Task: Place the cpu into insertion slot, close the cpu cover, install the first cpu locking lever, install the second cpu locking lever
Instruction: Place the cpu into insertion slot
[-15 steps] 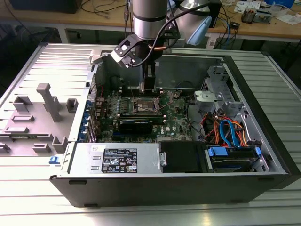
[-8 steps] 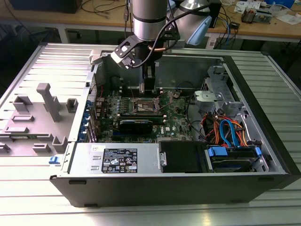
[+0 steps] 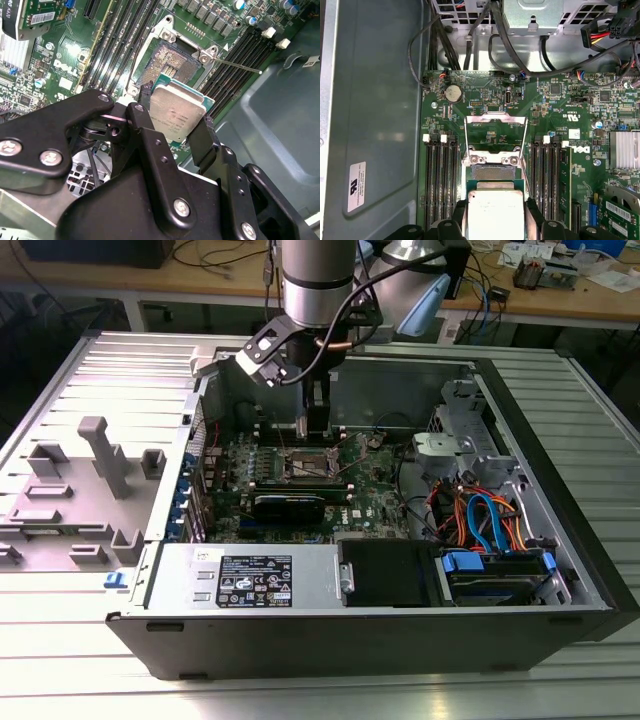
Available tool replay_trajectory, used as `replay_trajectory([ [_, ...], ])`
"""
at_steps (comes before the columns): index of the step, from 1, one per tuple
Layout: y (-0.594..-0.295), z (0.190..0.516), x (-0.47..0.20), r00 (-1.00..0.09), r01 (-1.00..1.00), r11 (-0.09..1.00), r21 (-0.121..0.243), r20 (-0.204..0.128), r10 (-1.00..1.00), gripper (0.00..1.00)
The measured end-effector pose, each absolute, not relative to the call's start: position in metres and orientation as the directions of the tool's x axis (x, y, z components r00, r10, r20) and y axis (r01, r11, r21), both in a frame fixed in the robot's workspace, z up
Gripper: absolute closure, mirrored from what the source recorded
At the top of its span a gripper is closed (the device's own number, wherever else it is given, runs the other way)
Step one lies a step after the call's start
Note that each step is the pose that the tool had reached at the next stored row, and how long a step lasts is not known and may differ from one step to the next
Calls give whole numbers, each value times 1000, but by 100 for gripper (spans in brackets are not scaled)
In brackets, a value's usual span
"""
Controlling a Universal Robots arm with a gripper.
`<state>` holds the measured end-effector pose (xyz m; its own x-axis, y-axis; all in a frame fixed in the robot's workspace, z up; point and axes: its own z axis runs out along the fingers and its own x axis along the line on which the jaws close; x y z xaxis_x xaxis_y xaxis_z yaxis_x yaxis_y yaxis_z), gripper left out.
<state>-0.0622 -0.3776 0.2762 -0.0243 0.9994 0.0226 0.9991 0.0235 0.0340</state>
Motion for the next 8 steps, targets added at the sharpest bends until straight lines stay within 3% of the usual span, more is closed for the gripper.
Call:
replay_trajectory([
  [8, -376, 270, -62, -24, 999, 23, 34, 22, 999, 45],
])
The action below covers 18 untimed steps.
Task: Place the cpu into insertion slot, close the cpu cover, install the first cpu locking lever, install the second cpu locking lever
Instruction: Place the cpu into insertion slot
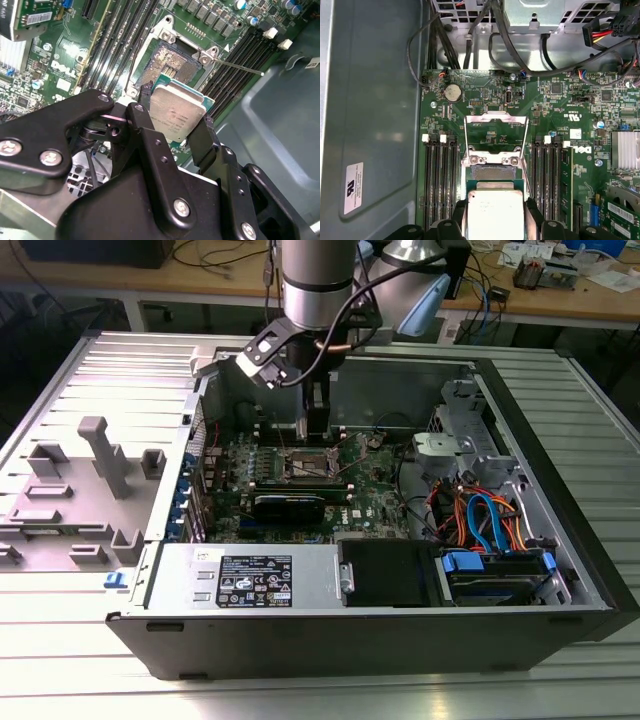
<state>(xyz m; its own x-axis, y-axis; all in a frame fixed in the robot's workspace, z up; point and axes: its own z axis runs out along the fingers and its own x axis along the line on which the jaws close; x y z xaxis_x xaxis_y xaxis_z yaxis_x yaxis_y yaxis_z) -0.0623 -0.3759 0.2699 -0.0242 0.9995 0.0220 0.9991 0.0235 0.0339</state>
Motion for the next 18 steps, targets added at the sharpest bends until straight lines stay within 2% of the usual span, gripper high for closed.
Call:
replay_trajectory([
  [5, -373, 261, -64, -22, 998, 21, 51, 22, 1000, 45],
  [11, -373, 251, -64, 1, 999, -2, 54, 22, 1000, 45],
  [15, -373, 247, -66, 0, 997, -2, 81, 22, 1000, 45],
  [18, -373, 245, -68, 0, 996, -2, 84, 21, 1000, 45],
])
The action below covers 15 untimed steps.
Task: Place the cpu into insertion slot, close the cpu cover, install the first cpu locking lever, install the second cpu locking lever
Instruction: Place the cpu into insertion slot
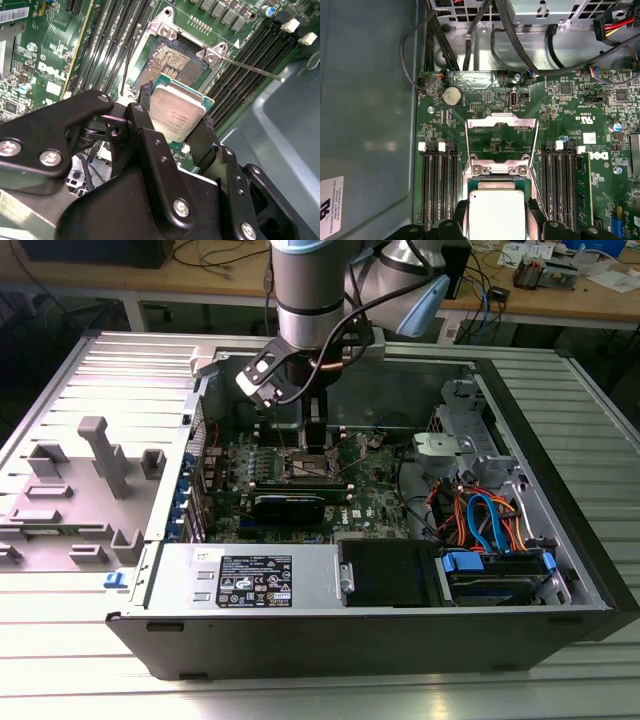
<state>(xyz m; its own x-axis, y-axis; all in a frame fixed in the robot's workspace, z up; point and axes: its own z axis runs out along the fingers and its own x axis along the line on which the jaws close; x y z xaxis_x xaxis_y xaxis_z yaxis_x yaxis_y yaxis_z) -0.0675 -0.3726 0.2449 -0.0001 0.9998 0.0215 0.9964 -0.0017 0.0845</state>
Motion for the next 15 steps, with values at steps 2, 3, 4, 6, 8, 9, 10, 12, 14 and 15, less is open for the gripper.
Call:
replay_trajectory([
  [2, -373, 243, -68, 0, 996, -2, 85, 21, 1000, 45],
  [3, -373, 243, -69, 0, 996, -2, 85, 21, 1000, 45],
  [4, -373, 242, -69, 0, 996, -2, 86, 21, 1000, 45],
  [6, -373, 242, -69, 0, 996, -1, 85, 21, 1000, 45],
  [8, -373, 242, -69, 0, 996, -2, 86, 21, 1000, 45],
  [9, -373, 242, -69, 0, 996, -2, 86, 21, 1000, 45],
  [10, -373, 242, -69, 0, 996, -2, 86, 21, 1000, 45],
  [12, -373, 241, -70, 0, 996, -2, 86, 21, 1000, 45],
  [14, -373, 241, -70, 0, 996, -2, 86, 21, 1000, 45],
  [15, -373, 241, -70, 0, 996, -2, 86, 21, 1000, 45],
])
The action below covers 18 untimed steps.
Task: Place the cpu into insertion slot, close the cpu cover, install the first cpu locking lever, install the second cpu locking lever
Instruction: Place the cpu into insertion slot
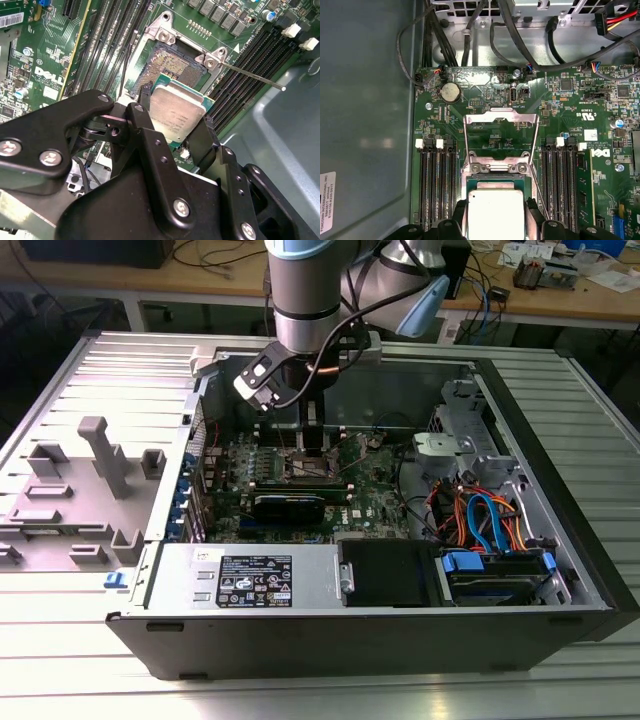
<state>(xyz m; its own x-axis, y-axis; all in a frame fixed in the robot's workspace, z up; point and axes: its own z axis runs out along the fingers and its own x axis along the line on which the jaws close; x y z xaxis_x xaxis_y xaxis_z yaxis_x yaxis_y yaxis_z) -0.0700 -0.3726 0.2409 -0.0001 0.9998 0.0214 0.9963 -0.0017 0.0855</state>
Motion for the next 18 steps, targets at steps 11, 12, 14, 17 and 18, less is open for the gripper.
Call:
replay_trajectory([
  [11, -372, 233, -71, -7, 996, 5, 87, 21, 1000, 45],
  [12, -372, 232, -72, -9, 996, 7, 87, 21, 1000, 45],
  [14, -372, 231, -73, -21, 996, 19, 87, 21, 1000, 45],
  [17, -373, 231, -73, -24, 996, 22, 87, 21, 999, 45],
  [18, -373, 231, -73, -24, 996, 22, 87, 21, 999, 45],
])
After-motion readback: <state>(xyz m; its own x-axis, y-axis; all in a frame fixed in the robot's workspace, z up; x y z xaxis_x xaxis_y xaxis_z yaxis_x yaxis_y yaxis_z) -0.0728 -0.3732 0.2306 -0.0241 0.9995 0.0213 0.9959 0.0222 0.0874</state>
